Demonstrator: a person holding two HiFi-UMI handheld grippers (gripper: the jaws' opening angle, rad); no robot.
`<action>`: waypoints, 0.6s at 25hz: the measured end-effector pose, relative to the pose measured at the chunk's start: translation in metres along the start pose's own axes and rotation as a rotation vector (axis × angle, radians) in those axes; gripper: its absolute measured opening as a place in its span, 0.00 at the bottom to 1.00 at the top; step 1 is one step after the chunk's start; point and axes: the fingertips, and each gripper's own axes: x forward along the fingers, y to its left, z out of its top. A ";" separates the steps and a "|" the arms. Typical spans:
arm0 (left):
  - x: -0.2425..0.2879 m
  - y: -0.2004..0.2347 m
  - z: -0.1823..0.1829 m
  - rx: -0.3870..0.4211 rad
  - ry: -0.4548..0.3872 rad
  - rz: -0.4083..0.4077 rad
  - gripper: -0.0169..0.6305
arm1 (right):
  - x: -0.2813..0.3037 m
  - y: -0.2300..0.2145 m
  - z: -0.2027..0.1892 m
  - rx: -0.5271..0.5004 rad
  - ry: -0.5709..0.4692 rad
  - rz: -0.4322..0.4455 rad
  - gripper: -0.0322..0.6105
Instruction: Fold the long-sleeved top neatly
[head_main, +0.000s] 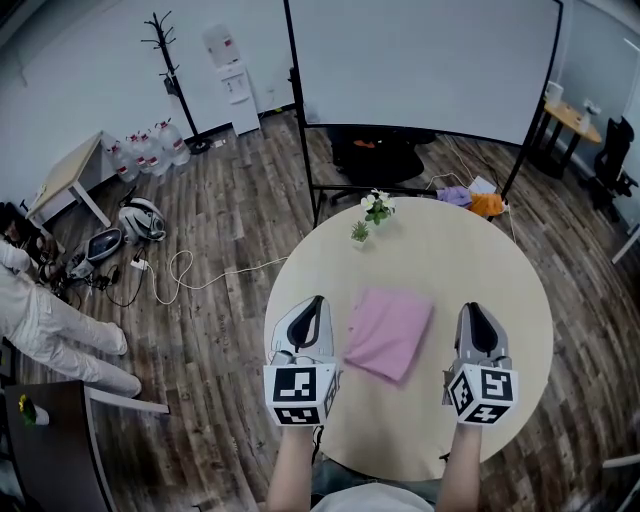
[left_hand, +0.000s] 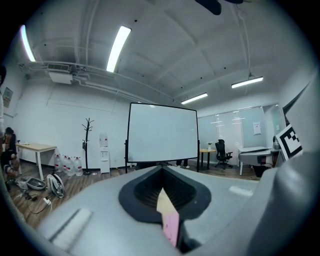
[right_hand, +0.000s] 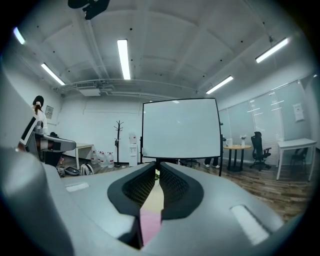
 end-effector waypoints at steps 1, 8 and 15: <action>0.000 0.000 0.000 0.000 -0.001 0.001 0.03 | 0.000 0.000 0.000 -0.002 -0.002 0.000 0.13; -0.002 0.000 0.007 -0.001 -0.009 0.001 0.03 | -0.002 0.000 0.006 -0.007 -0.005 0.001 0.12; 0.000 0.001 0.008 0.003 -0.009 -0.002 0.03 | 0.000 0.000 0.006 -0.005 -0.007 -0.001 0.09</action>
